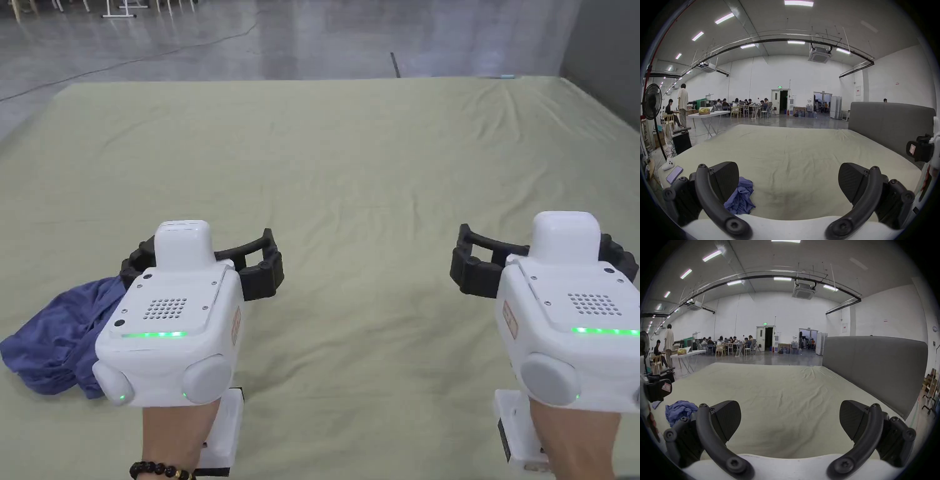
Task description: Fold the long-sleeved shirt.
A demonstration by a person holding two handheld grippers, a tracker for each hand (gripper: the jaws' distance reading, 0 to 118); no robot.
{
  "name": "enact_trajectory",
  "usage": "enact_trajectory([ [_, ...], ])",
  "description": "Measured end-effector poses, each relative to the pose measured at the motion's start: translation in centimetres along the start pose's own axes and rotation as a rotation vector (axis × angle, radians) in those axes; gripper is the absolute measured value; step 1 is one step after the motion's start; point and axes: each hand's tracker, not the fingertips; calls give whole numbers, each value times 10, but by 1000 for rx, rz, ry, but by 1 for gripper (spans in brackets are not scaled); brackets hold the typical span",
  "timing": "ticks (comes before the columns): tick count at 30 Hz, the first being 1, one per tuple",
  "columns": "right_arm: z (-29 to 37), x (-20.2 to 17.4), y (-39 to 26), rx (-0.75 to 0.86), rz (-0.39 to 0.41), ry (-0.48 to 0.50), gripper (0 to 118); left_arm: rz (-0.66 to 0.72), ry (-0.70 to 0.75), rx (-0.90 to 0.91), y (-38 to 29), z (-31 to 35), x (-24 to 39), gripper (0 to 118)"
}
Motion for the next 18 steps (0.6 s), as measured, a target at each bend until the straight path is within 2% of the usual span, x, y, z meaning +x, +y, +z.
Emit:
enact_trajectory([
  [11, 4, 8, 1, 36, -17, -22, 118, -17, -9, 49, 1, 5, 6, 118],
  [18, 5, 5, -2, 54, 13, -44, 118, -9, 3, 62, 2, 4, 5, 118],
])
